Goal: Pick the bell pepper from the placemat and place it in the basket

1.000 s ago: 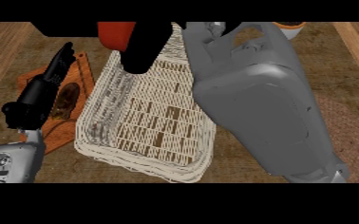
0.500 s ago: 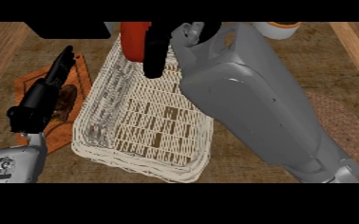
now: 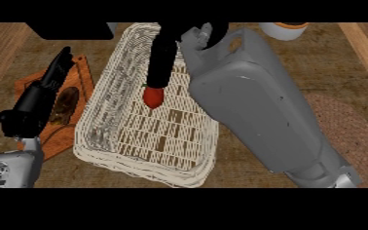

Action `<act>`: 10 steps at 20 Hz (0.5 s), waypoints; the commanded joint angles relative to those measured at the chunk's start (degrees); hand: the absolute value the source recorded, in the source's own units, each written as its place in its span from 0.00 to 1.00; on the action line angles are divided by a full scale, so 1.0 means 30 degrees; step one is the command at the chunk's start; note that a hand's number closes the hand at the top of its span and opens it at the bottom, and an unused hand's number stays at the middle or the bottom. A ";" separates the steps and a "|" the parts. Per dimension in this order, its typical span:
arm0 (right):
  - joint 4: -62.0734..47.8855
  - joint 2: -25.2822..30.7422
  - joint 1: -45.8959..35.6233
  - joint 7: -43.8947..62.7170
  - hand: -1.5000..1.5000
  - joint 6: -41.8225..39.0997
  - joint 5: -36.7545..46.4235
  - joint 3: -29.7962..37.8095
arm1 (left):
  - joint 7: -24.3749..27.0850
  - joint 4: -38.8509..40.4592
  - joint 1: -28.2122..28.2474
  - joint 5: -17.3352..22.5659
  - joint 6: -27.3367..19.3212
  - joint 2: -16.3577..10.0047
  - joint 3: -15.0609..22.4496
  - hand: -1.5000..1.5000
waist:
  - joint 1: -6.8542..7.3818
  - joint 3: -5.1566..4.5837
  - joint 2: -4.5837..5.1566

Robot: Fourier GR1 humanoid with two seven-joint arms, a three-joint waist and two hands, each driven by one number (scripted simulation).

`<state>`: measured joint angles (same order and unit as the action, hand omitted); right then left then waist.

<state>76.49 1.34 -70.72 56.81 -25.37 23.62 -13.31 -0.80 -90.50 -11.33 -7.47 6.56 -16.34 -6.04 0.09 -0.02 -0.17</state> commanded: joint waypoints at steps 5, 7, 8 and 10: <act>0.1836 -0.0434 0.1193 0.0596 0.00 0.5427 0.0269 0.1541 | -0.0069 0.0298 -0.0107 -0.0232 -0.0173 0.0333 0.0104 0.50 | 0.0002 0.0015 -0.0002; 0.1562 -0.0437 0.0492 0.0503 0.00 0.6498 0.0713 0.2952 | -0.0181 0.0652 -0.0793 -0.0132 0.0145 -0.0169 -0.0176 0.50 | -0.0040 0.0011 0.0043; 0.1433 -0.0439 0.0084 0.1125 0.00 0.7525 0.1299 0.3345 | 0.0711 0.0583 0.0307 0.0015 0.0280 -0.0080 -0.0232 0.50 | 0.0151 -0.0008 0.0016; 0.1668 -0.0206 0.0930 -0.0013 0.00 0.9051 0.2304 0.4219 | 0.0182 0.0201 -0.0055 -0.0117 0.0060 0.0112 -0.0053 0.50 | 0.0028 0.0011 0.0058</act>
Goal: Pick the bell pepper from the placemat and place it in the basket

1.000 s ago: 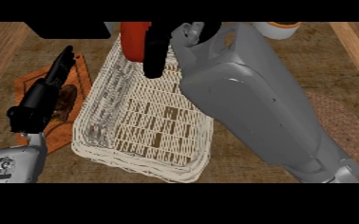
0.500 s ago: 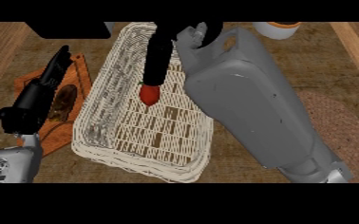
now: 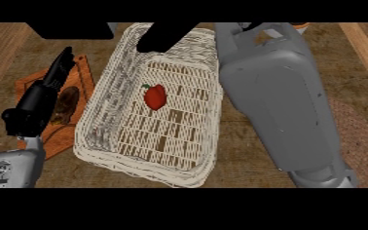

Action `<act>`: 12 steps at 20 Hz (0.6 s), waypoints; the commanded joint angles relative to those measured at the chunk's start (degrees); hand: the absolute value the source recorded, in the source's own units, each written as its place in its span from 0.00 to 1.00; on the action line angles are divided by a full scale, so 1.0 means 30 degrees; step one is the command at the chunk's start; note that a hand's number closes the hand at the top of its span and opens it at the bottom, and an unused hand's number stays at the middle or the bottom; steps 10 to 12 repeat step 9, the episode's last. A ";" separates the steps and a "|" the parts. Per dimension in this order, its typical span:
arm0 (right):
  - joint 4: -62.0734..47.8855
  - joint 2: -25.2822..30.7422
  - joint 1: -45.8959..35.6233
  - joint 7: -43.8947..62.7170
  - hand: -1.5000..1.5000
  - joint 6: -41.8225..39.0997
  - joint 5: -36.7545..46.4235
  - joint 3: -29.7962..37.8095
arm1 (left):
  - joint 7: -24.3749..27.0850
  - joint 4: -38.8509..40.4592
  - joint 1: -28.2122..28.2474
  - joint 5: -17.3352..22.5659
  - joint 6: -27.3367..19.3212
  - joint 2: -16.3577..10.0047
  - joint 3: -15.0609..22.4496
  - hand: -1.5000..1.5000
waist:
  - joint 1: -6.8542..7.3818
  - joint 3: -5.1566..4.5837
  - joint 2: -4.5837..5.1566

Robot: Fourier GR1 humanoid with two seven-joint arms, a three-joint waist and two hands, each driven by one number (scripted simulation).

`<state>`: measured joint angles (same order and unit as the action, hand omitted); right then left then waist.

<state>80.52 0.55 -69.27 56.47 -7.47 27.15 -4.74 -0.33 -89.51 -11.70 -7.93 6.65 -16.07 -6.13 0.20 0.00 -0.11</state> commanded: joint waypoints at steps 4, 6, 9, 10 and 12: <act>0.1488 0.1652 0.0729 0.1174 0.00 0.3399 0.1306 0.3558 | 0.0569 -0.0198 0.0558 -0.0036 0.0095 -0.0201 -0.0219 0.50 | -0.0170 0.0011 -0.0038; 0.2271 0.1595 0.1362 0.1359 0.00 0.3943 0.1636 0.3777 | 0.0181 -0.0369 0.0550 -0.0492 -0.0328 0.0167 0.0128 0.50 | -0.0171 0.0009 -0.0040; 0.3514 0.3153 0.3305 -0.0172 0.00 0.3379 0.0658 0.5326 | -0.0183 -0.0112 -0.0309 -0.0445 -0.0613 0.0448 0.0058 0.50 | -0.0363 0.0022 0.0004; 0.3514 0.3153 0.3305 -0.0172 0.00 0.3379 0.0658 0.5326 | -0.0183 -0.0112 -0.0309 -0.0445 -0.0613 0.0448 0.0058 0.50 | -0.0363 0.0022 0.0004; 0.3514 0.3153 0.3305 -0.0172 0.00 0.3379 0.0658 0.5326 | -0.0183 -0.0112 -0.0309 -0.0445 -0.0613 0.0448 0.0058 0.50 | -0.0363 0.0022 0.0004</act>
